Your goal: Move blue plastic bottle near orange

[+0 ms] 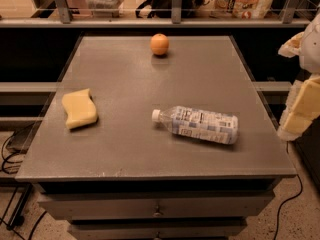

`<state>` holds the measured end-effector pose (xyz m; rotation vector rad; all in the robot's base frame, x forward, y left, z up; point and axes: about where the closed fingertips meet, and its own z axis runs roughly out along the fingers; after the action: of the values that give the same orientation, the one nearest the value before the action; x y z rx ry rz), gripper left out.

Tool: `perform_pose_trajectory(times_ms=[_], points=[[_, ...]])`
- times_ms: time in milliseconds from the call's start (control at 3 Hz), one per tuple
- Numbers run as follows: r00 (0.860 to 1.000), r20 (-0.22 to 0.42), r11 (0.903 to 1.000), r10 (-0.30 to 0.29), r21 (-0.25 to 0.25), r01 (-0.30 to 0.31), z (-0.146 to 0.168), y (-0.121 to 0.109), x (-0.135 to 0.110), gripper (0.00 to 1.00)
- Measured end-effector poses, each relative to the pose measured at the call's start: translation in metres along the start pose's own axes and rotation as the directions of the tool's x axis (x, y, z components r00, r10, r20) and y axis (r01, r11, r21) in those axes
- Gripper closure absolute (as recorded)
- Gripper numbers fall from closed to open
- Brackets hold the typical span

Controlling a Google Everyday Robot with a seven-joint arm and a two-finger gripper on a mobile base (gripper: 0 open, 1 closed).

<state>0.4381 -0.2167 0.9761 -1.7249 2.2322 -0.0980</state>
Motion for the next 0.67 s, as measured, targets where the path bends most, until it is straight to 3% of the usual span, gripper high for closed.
perform_pose_trajectory(times_ms=[333, 667], points=[[1.000, 0.008, 1.0000, -0.001, 0.005, 0.001, -0.0007, -0.0005, -0.0013, 0.00], [0.997, 0.071, 0.9996, -0.024, -0.011, 0.024, 0.0089, -0.0003, -0.0083, 0.00]])
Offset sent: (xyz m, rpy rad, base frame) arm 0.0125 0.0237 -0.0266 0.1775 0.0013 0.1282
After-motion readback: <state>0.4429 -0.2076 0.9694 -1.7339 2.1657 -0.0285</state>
